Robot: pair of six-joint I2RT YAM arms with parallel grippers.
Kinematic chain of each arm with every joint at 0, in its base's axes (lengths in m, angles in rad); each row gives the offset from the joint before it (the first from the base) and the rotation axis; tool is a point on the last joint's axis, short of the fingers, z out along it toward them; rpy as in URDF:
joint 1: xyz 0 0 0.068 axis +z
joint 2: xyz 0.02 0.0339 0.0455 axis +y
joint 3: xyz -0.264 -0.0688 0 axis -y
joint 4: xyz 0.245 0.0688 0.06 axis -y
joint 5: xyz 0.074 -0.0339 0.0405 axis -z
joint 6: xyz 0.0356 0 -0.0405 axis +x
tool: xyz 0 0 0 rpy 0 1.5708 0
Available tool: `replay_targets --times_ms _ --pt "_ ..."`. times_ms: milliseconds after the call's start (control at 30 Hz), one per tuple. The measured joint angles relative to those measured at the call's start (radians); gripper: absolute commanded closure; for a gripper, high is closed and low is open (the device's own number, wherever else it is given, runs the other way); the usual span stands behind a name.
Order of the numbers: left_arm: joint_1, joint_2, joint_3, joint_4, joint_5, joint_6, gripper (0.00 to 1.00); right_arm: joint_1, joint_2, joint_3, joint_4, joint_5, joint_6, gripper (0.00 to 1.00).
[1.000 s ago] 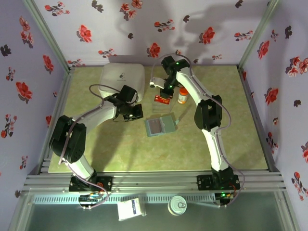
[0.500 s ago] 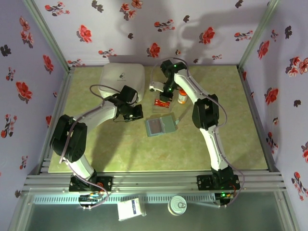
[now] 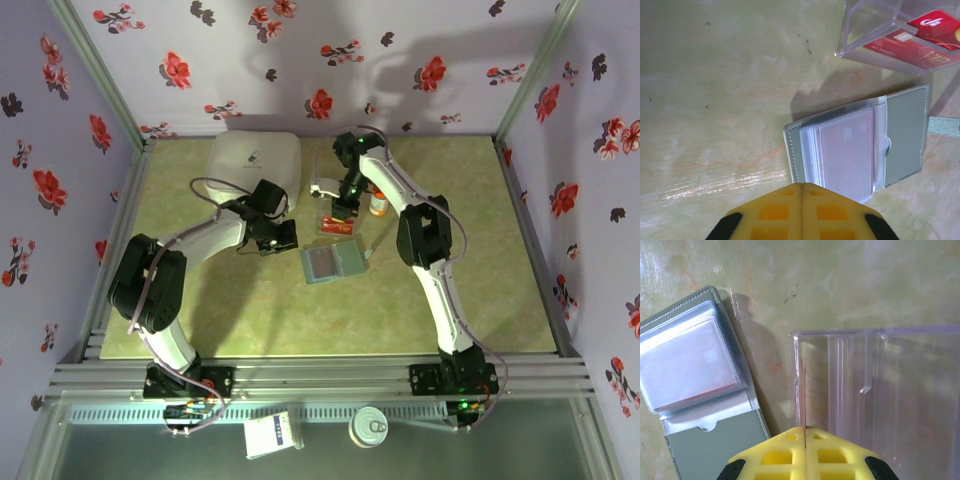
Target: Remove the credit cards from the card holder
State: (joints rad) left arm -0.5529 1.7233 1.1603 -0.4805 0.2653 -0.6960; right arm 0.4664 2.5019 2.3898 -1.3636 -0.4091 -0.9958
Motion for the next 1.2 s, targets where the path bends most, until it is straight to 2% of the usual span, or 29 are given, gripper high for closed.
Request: replay_targets --times_ms 67,200,367,467,600,733,1033,1200 --pt "0.0 0.0 0.0 0.0 0.0 0.0 1.0 0.0 0.007 0.01 -0.004 -0.008 0.0 1.0" --pt "0.0 0.0 0.0 0.0 0.0 0.0 1.0 -0.002 0.013 0.016 -0.004 -0.021 0.002 0.91" --pt "0.0 0.0 0.0 0.0 0.0 0.0 1.0 -0.002 0.025 0.024 -0.007 -0.03 0.019 0.65" --pt "0.0 0.0 0.0 0.001 0.0 0.0 1.0 -0.002 0.024 0.031 0.001 -0.033 0.036 0.59" --pt "0.0 0.0 0.0 0.001 0.0 0.0 0.99 -0.002 0.002 0.006 0.047 -0.032 0.077 0.59" --pt "0.0 0.0 0.0 0.004 0.007 -0.001 0.99 -0.002 -0.07 -0.103 0.148 -0.014 0.143 0.59" --pt "-0.02 0.0 -0.016 0.044 0.026 -0.004 1.0 0.002 -0.329 -0.461 0.486 0.027 0.392 0.59" --pt "-0.045 0.013 -0.035 0.071 0.034 -0.012 1.0 0.02 -0.479 -0.676 0.684 0.048 0.583 0.6"
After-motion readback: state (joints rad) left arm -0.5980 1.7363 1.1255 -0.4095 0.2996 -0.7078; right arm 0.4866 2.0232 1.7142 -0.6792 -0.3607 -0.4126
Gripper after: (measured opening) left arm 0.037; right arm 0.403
